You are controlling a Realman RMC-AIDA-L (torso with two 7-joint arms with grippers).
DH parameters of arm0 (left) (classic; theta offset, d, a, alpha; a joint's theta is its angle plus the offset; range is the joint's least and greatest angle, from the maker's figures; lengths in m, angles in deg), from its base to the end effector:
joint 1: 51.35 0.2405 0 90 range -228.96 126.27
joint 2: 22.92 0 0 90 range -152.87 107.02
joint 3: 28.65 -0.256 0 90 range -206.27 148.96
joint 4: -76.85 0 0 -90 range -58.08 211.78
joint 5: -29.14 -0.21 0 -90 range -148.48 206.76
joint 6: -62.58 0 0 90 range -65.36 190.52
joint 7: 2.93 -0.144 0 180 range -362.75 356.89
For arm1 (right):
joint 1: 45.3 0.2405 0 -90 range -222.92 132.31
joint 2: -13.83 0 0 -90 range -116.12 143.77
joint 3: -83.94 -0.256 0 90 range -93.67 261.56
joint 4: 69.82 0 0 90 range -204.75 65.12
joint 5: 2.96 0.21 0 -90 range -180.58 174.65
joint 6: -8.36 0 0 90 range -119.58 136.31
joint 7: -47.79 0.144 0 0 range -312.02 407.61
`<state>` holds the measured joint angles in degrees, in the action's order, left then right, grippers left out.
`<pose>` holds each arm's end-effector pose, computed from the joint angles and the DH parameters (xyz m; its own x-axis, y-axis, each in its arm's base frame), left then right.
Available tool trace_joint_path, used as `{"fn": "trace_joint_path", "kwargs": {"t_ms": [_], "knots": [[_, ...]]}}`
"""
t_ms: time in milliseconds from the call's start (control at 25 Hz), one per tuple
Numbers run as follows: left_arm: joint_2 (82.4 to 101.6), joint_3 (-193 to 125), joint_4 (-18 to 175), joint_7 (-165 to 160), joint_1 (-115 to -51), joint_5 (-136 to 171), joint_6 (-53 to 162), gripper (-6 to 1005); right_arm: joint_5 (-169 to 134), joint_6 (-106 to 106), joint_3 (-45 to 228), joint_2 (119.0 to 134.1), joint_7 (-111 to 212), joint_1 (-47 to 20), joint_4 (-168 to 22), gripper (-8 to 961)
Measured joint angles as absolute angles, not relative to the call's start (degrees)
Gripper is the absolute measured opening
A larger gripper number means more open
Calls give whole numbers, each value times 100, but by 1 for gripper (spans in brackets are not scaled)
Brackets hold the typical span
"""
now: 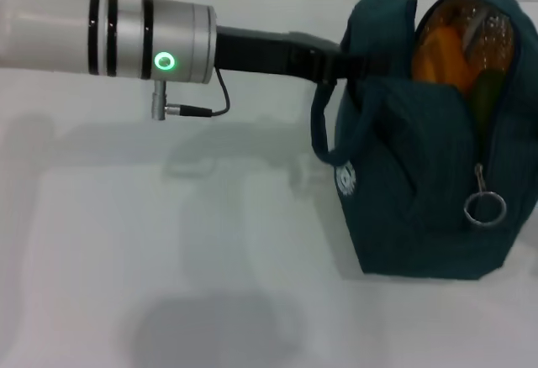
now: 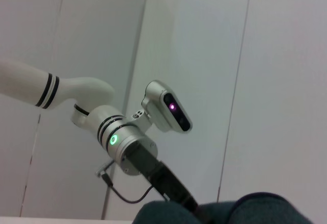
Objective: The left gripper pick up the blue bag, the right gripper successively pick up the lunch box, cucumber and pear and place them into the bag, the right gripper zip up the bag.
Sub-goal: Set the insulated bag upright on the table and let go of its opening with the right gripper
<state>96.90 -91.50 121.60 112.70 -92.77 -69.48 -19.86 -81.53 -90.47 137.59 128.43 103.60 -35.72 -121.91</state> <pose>-0.1316 0.3752 -0.0263 0.6579 0.5842 0.4753 0.5746 -0.7973 0.1847 0.2713 0.2649 0.0822 0.7552 0.2363 -0.6114 -0.1464 -0.8484 -0.5088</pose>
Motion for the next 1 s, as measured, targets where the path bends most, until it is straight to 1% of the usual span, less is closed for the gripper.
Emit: {"fn": "trace_joint_path", "kwargs": {"t_ms": [280,680,1000], "knots": [[9686,-9157,12105,10563,-9058,-6579,-1964,36,-8164,-9038,13768,12855,9870,-3569,-12238,184],[9677,-9107,11118,9063,-8933,-6349,-1950,37,-8542,-8908,13826,12864,9743,-3480,-12193,183],[9669,-9105,11078,8832,-8783,-6163,-1950,36,-8682,-8887,13962,12878,9753,-3386,-12048,186]]}}
